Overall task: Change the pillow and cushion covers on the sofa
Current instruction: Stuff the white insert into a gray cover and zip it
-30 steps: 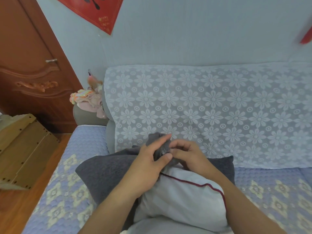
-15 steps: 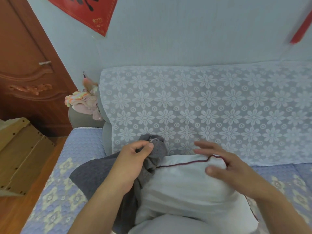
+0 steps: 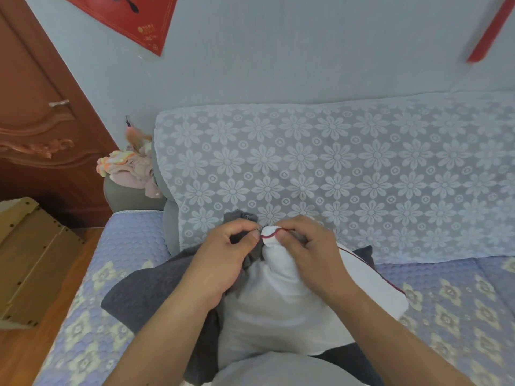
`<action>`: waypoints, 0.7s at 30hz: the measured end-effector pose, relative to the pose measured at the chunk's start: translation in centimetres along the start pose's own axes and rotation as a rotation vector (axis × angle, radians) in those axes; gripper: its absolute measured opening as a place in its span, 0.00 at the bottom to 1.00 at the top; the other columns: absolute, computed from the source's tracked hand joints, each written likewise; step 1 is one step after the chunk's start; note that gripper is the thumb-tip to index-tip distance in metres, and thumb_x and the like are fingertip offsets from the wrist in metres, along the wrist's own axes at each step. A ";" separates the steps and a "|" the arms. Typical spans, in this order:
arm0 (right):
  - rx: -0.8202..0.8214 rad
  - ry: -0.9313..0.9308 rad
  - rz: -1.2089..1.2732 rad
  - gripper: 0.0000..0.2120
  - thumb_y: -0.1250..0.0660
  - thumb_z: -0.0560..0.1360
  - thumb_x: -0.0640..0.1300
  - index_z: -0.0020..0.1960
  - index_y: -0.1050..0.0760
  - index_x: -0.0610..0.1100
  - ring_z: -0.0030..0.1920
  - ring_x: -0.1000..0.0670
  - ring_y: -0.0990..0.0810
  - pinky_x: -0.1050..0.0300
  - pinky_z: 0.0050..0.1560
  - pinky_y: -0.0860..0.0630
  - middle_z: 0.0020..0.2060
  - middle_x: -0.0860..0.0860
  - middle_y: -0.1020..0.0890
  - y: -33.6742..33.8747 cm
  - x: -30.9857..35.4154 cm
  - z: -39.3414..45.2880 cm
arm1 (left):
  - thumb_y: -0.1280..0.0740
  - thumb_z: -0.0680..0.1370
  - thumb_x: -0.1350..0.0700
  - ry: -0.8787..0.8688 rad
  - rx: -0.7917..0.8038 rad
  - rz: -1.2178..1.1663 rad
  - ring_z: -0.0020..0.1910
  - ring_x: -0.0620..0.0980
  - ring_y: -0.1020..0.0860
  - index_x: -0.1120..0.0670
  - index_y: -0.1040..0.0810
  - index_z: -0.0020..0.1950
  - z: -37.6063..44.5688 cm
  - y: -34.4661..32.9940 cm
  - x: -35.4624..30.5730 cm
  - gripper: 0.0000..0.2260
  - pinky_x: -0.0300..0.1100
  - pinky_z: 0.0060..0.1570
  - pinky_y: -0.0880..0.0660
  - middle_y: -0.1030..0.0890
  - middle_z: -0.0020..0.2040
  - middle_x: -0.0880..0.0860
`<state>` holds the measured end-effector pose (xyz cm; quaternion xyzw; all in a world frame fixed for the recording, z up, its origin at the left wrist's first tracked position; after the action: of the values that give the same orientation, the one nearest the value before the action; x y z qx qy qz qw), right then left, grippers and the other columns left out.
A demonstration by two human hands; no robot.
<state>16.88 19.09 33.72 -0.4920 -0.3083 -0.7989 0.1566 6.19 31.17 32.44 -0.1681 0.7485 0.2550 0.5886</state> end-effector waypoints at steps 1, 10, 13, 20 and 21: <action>-0.004 -0.024 0.042 0.09 0.29 0.76 0.36 0.49 0.15 0.49 0.50 0.55 0.18 0.64 0.54 0.26 0.45 0.57 0.15 -0.3 -0.3 0.1 | 0.32 0.82 0.57 -0.004 0.004 0.012 0.53 0.52 0.18 0.44 0.14 0.46 -0.2 0.1 -0.1 0.11 0.50 0.60 0.23 0.14 0.48 0.49; 0.063 0.060 -0.070 0.07 0.30 0.77 0.45 0.53 0.15 0.52 0.51 0.55 0.20 0.62 0.54 0.26 0.49 0.57 0.19 -2.2 -1.1 -0.5 | 0.32 0.81 0.59 -0.008 0.014 0.093 0.53 0.52 0.18 0.47 0.14 0.44 0.0 0.1 0.8 0.10 0.50 0.61 0.24 0.14 0.48 0.51; 0.098 0.018 -0.242 0.06 0.32 0.75 0.50 0.46 0.17 0.52 0.46 0.56 0.23 0.55 0.50 0.26 0.42 0.58 0.18 -2.7 -2.2 -0.5 | 0.31 0.81 0.59 0.026 -0.021 0.053 0.53 0.48 0.18 0.44 0.16 0.48 -0.1 0.2 1.4 0.10 0.47 0.60 0.23 0.15 0.51 0.48; 0.138 -0.177 -0.291 0.13 0.39 0.73 0.57 0.44 0.18 0.52 0.43 0.55 0.20 0.54 0.48 0.25 0.39 0.59 0.17 -2.6 -4.9 -0.4 | 0.45 0.76 0.74 0.098 0.106 0.074 0.46 0.65 0.19 0.44 0.20 0.55 0.7 0.6 2.5 0.27 0.70 0.54 0.25 0.15 0.48 0.64; 0.146 -0.191 -0.219 0.08 0.34 0.74 0.53 0.43 0.18 0.51 0.42 0.57 0.20 0.57 0.47 0.26 0.37 0.59 0.17 -2.8 -5.0 -0.4 | 0.45 0.75 0.75 0.064 0.161 0.142 0.48 0.66 0.17 0.44 0.20 0.56 0.8 0.2 2.2 0.28 0.68 0.55 0.24 0.14 0.47 0.59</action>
<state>17.41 20.71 28.20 -0.5166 -0.4311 -0.7361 0.0737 6.14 31.86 30.21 -0.0746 0.7951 0.2295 0.5563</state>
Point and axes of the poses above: each hand's wrist, its own z-axis towards the middle knuckle, its own y-axis out of the back of the hand, x = y × z, the point moved 10 cm from there along z, towards the middle knuckle
